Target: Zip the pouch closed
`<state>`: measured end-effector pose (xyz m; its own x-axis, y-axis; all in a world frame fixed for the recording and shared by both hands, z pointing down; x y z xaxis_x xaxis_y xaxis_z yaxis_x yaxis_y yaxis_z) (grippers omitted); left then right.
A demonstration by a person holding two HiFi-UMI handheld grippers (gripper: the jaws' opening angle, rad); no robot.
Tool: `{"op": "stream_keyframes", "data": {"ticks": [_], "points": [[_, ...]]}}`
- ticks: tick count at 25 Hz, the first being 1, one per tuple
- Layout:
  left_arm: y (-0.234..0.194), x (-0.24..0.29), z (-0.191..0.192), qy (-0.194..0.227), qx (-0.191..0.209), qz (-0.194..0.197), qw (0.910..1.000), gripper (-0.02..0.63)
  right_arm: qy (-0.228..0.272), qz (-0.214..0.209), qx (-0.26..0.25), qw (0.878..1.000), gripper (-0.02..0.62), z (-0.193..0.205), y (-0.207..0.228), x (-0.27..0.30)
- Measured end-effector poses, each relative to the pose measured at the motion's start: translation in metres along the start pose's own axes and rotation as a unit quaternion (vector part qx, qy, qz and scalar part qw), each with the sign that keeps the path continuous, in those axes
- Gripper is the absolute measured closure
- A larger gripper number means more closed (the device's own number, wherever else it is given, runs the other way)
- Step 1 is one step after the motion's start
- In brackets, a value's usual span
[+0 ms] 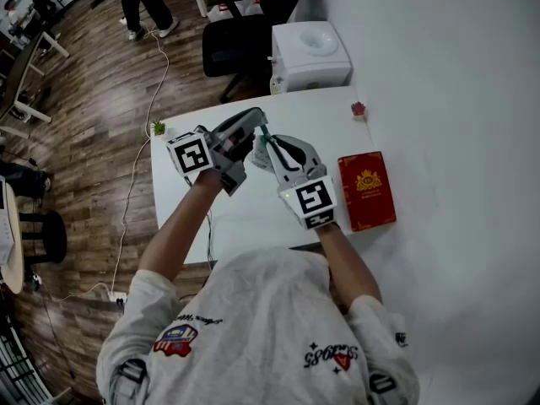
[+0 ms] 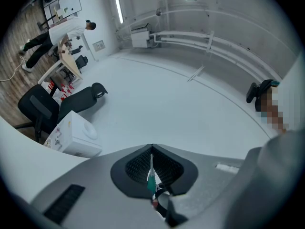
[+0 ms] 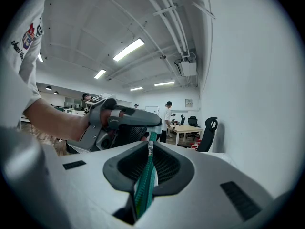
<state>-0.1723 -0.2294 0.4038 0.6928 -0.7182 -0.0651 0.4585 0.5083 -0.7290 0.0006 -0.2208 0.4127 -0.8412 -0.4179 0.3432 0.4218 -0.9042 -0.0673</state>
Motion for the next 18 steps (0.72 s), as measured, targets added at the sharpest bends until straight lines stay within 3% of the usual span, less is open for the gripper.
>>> {"op": "stream_keyframes", "data": {"ticks": [18], "points": [[0.0, 0.0, 0.0, 0.004, 0.004, -0.001, 1.0, 0.603, -0.007, -0.001, 0.007, 1.0, 0.558, 0.011, -0.001, -0.007]]}}
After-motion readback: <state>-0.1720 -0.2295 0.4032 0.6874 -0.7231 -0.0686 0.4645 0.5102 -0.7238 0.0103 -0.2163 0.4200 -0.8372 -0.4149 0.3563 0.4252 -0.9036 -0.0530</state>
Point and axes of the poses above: the fingertips, and each gripper's own axes: x forward along the fingers, y to its right, z out of its underside, the point moved 9 cm from there along -x, backward along the fingers, and after that the axes turned 10 degrees about -y, right-handed, at the moved point
